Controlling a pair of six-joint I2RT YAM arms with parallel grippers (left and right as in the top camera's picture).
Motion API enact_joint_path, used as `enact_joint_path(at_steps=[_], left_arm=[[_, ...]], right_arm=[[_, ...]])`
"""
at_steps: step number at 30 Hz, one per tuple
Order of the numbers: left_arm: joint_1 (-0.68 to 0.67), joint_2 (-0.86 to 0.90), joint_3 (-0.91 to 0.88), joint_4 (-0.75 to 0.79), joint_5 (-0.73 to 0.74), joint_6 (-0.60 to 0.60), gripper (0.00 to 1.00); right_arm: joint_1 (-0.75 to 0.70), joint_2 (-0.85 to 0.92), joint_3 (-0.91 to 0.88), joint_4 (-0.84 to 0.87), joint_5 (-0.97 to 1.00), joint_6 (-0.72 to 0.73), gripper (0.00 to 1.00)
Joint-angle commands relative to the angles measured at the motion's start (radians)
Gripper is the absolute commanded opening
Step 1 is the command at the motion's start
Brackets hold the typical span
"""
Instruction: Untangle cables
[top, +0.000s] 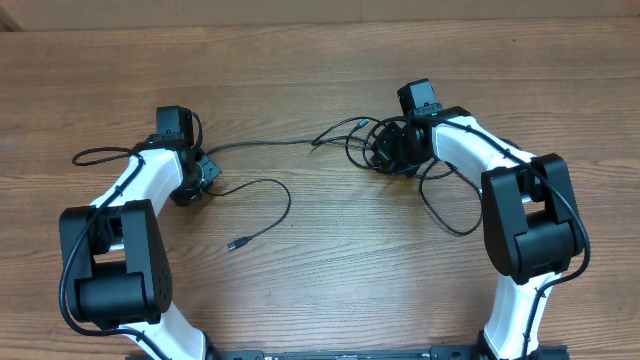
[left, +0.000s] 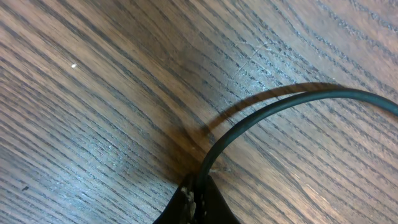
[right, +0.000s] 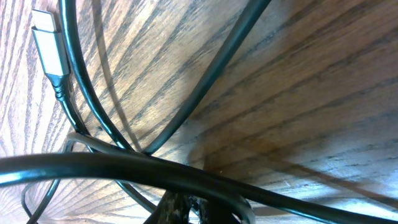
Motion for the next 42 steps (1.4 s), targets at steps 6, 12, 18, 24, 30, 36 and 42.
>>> enact_joint_path(at_steps=[6, 12, 18, 24, 30, 36, 42], left_arm=[[0.003, 0.090, -0.047, 0.001, 0.019, -0.014, 0.04], [0.003, 0.090, -0.047, 0.002, 0.019, -0.014, 0.04], [0.003, 0.090, -0.047, 0.005, 0.019, -0.014, 0.04], [0.003, 0.090, -0.047, 0.005, 0.019, -0.014, 0.04], [0.003, 0.090, -0.047, 0.021, 0.005, -0.014, 0.04], [0.003, 0.090, -0.047, 0.025, 0.005, -0.014, 0.04], [0.016, 0.087, -0.043, 0.023, -0.021, 0.012, 0.04]], right_arm=[[0.000, 0.039, -0.025, -0.020, 0.032, -0.003, 0.07], [0.000, 0.039, -0.025, -0.023, 0.032, -0.003, 0.08], [0.000, 0.039, -0.025, -0.029, 0.032, -0.003, 0.09], [0.000, 0.039, -0.025, -0.035, 0.031, -0.011, 0.14], [0.006, 0.039, -0.025, 0.022, -0.088, -0.203, 0.10], [0.038, 0.039, -0.025, 0.058, -0.081, -0.229, 0.04], [0.056, 0.039, -0.025, 0.035, 0.074, -0.092, 0.04]])
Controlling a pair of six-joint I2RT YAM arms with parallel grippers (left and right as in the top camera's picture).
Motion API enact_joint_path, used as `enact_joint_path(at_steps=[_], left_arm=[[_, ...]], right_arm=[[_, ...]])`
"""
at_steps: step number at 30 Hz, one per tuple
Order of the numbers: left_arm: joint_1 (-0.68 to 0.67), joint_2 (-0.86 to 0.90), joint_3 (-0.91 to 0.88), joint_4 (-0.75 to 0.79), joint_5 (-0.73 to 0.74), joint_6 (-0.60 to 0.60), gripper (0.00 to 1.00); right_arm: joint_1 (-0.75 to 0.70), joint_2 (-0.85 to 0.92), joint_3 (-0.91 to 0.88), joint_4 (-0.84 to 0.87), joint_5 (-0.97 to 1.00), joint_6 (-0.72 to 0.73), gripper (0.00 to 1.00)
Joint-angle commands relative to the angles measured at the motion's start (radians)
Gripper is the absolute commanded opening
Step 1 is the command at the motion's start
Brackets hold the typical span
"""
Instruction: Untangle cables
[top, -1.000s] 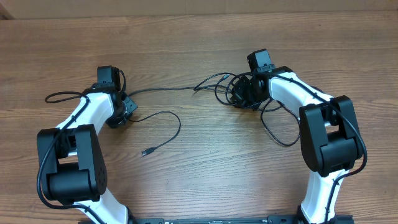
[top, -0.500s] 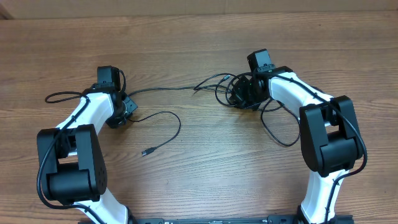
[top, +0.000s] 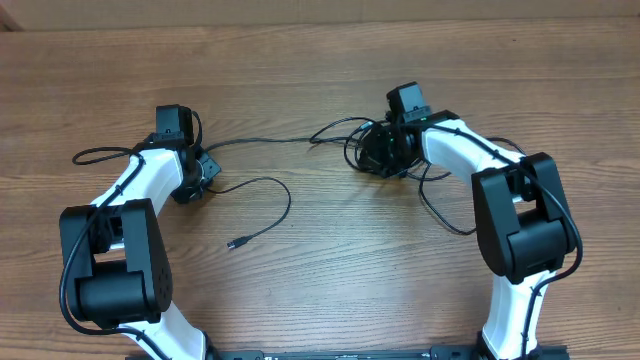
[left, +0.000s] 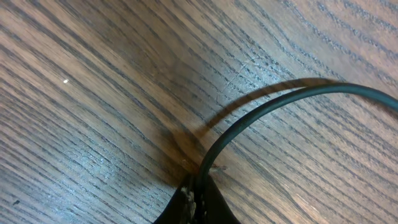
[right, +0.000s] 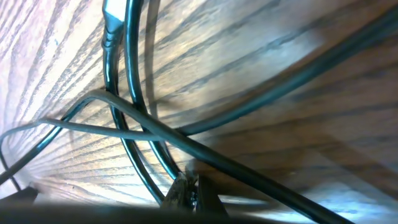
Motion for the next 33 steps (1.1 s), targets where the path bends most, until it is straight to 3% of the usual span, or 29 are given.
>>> enact_joint_path(at_steps=[1, 8, 14, 20, 27, 33], left_arm=[[0.023, 0.082, -0.040, -0.008, -0.038, 0.008, 0.04], [0.185, 0.072, 0.024, -0.032, -0.056, -0.101, 0.04], [0.388, 0.072, 0.063, -0.011, 0.034, -0.187, 0.04], [0.555, 0.073, 0.063, -0.005, 0.069, -0.198, 0.04], [0.660, 0.073, 0.062, -0.025, 0.045, -0.190, 0.04], [0.670, 0.073, 0.061, -0.026, 0.064, -0.189, 0.04]], right_arm=[[0.009, 0.024, -0.019, -0.027, 0.136, 0.092, 0.04], [-0.032, 0.024, -0.019, -0.042, 0.163, 0.130, 0.04], [-0.082, 0.024, -0.019, -0.048, 0.163, 0.145, 0.04], [-0.116, 0.024, -0.019, -0.070, 0.206, 0.218, 0.04], [-0.153, 0.024, -0.019, -0.079, 0.251, 0.296, 0.04], [-0.172, 0.024, -0.019, -0.077, 0.248, 0.298, 0.04]])
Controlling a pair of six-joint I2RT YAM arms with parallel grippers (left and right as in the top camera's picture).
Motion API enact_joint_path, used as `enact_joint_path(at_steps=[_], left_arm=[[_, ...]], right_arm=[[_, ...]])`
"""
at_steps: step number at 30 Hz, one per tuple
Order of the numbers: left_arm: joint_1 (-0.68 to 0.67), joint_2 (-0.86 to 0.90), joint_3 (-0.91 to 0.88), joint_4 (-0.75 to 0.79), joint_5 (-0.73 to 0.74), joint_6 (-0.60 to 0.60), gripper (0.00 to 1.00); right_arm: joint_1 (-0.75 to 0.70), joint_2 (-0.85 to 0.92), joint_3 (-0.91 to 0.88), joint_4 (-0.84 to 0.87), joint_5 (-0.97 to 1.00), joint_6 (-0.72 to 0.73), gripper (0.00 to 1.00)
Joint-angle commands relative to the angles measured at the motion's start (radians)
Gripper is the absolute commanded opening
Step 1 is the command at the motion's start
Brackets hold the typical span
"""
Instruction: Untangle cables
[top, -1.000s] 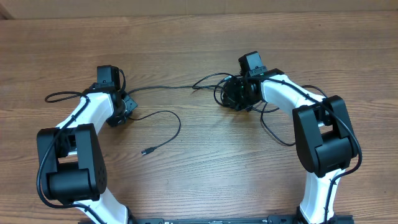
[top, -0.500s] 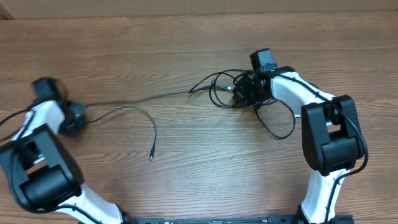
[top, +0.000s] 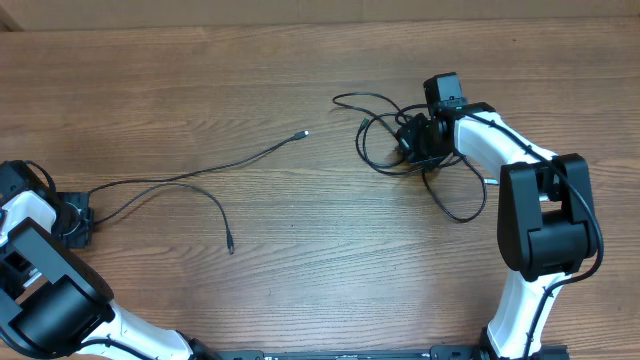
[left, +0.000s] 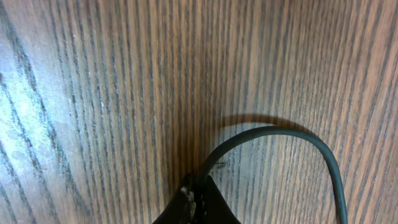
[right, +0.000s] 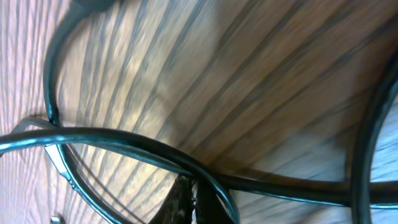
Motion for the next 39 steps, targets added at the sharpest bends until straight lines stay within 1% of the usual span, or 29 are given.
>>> enact_joint_path(at_steps=[1, 4, 5, 6, 7, 8, 10, 12, 13, 17, 20, 21, 23, 24, 26, 29, 31, 33, 36, 39], left_arm=[[0.001, 0.033, -0.004, -0.007, 0.009, -0.008, 0.04], [-0.015, 0.033, 0.011, 0.013, 0.090, 0.061, 0.05], [-0.021, 0.032, 0.030, 0.014, 0.111, 0.092, 0.08], [-0.024, 0.032, 0.055, 0.006, 0.126, 0.122, 0.15], [-0.029, 0.032, 0.093, -0.017, 0.143, 0.151, 0.23], [-0.032, 0.032, 0.140, -0.051, 0.152, 0.173, 0.35], [-0.039, 0.032, 0.247, -0.137, 0.154, 0.209, 0.60], [-0.048, 0.032, 0.363, -0.224, 0.154, 0.255, 0.91], [-0.053, 0.032, 0.426, -0.270, 0.153, 0.279, 1.00], [-0.083, 0.032, 0.629, -0.437, 0.155, 0.324, 0.99], [-0.130, 0.032, 0.710, -0.529, 0.215, 0.414, 0.96], [-0.150, 0.032, 0.714, -0.549, 0.239, 0.431, 0.95], [-0.204, 0.037, 0.708, -0.602, 0.295, 0.456, 0.97], [-0.232, 0.041, 0.702, -0.628, 0.301, 0.456, 1.00], [-0.303, 0.049, 0.676, -0.675, 0.299, 0.455, 1.00], [-0.406, 0.051, 0.616, -0.684, 0.297, 0.452, 1.00], [-0.470, 0.051, 0.575, -0.684, 0.295, 0.425, 1.00], [-0.527, 0.051, 0.531, -0.684, 0.273, 0.346, 1.00], [-0.609, 0.051, 0.455, -0.669, 0.188, 0.149, 1.00], [-0.686, 0.051, 0.366, -0.600, 0.084, -0.043, 1.00]], right_arm=[[-0.015, 0.044, -0.027, -0.022, 0.111, 0.023, 0.05], [-0.011, 0.044, -0.027, -0.023, 0.111, 0.022, 0.11], [-0.011, 0.044, -0.027, -0.023, 0.111, 0.022, 0.13], [-0.011, 0.044, -0.027, -0.023, 0.111, 0.022, 0.13], [-0.011, 0.044, -0.027, -0.023, 0.111, 0.022, 0.14], [-0.011, 0.044, -0.027, -0.023, 0.111, 0.022, 0.14], [-0.011, 0.044, -0.027, -0.023, 0.109, 0.022, 0.14], [-0.011, 0.044, -0.027, -0.022, 0.104, 0.022, 0.15], [-0.011, 0.044, -0.027, -0.022, 0.103, 0.022, 0.15], [-0.011, 0.044, -0.027, -0.018, 0.100, 0.022, 0.16], [-0.011, 0.044, -0.027, -0.015, 0.100, 0.023, 0.18], [-0.011, 0.044, -0.027, -0.015, 0.100, 0.023, 0.18], [-0.011, 0.044, -0.027, -0.015, 0.095, 0.023, 0.18], [-0.011, 0.044, -0.027, -0.015, 0.092, 0.023, 0.18], [-0.010, 0.044, -0.027, -0.016, 0.092, 0.022, 0.18], [-0.010, 0.044, -0.027, -0.016, 0.092, 0.022, 0.18], [-0.009, 0.044, -0.027, -0.019, 0.092, 0.022, 0.18], [-0.009, 0.044, -0.027, -0.019, 0.092, 0.022, 0.18], [-0.009, 0.044, -0.027, -0.019, 0.084, 0.022, 0.19], [-0.009, 0.044, -0.027, -0.019, 0.074, 0.022, 0.19]])
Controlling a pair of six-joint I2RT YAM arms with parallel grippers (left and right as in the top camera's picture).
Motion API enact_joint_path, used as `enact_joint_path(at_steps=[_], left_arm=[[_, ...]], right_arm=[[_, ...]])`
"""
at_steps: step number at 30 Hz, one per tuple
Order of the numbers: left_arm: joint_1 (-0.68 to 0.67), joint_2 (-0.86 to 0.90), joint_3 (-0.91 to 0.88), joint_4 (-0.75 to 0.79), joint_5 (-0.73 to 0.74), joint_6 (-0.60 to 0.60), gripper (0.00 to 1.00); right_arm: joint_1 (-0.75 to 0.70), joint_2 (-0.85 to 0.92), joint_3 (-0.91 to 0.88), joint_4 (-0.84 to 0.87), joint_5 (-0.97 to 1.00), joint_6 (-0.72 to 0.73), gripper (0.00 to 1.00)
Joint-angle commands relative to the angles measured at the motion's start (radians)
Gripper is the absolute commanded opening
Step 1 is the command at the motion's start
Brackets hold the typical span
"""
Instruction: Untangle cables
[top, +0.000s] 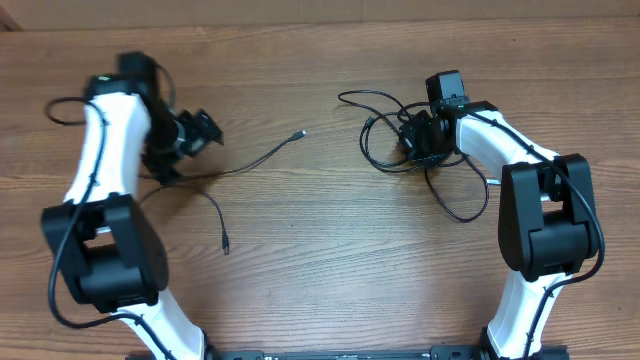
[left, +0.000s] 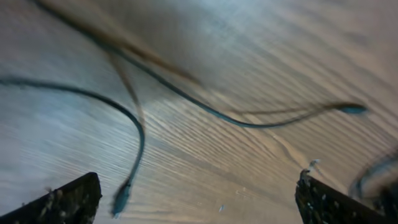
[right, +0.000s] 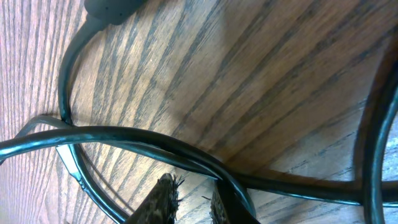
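A thin black cable (top: 250, 158) lies loose across the left middle of the table, one plug (top: 303, 133) pointing toward the tangle, the other (top: 225, 248) nearer the front. My left gripper (top: 190, 130) hangs above its left part, blurred and wide open. The left wrist view shows that gripper (left: 199, 199) holding nothing, with the cable (left: 142, 143) below. A tangle of black cables (top: 385, 155) sits at the right. My right gripper (top: 412, 140) is down in it. In the right wrist view its jaws (right: 194, 202) stand slightly apart, a thick cable (right: 124, 134) against the right finger (right: 227, 199).
The wooden table (top: 320, 290) carries both cable groups. One loop of the tangle (top: 460, 212) trails toward the front right beside the right arm. A dark plug (right: 112, 7) lies at the top of the right wrist view.
My left gripper was at the table's far left edge, shut on the thin cable; now it is open and higher, further back and right. The cable lies released. My right jaws have parted slightly.
At first my left gripper held the thin cable at the left while it still ran into the tangle, where my right gripper was shut. Then the left gripper was at the far left edge and the cable lay clear of the tangle. Now it is let go.
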Motion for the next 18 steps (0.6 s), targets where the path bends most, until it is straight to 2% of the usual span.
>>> enact_joint_path(at_steps=[1, 3, 6, 10, 13, 15, 18], left_arm=[[-0.061, 0.012, -0.080, 0.048, -0.137, -0.269, 0.99], [-0.080, 0.012, -0.098, 0.080, -0.175, -0.319, 1.00], [-0.081, 0.010, -0.080, 0.100, -0.191, -0.325, 1.00], [-0.066, 0.010, 0.012, -0.039, -0.220, -0.381, 1.00], [-0.066, 0.010, 0.060, -0.164, -0.275, -0.518, 1.00], [-0.066, 0.010, 0.062, -0.218, -0.314, -0.656, 1.00], [-0.067, 0.011, 0.040, -0.219, -0.354, -0.782, 0.99]], right_arm=[[-0.007, 0.045, -0.035, -0.026, 0.063, 0.004, 0.19], [-0.007, 0.045, -0.035, -0.027, 0.063, 0.003, 0.19], [-0.007, 0.045, -0.035, -0.037, 0.064, 0.003, 0.19], [-0.007, 0.045, -0.035, -0.036, 0.064, 0.000, 0.19], [-0.007, 0.045, -0.035, -0.028, 0.064, 0.000, 0.20], [-0.007, 0.045, -0.035, -0.023, 0.063, 0.001, 0.20], [-0.007, 0.045, -0.035, -0.021, 0.063, 0.001, 0.22]])
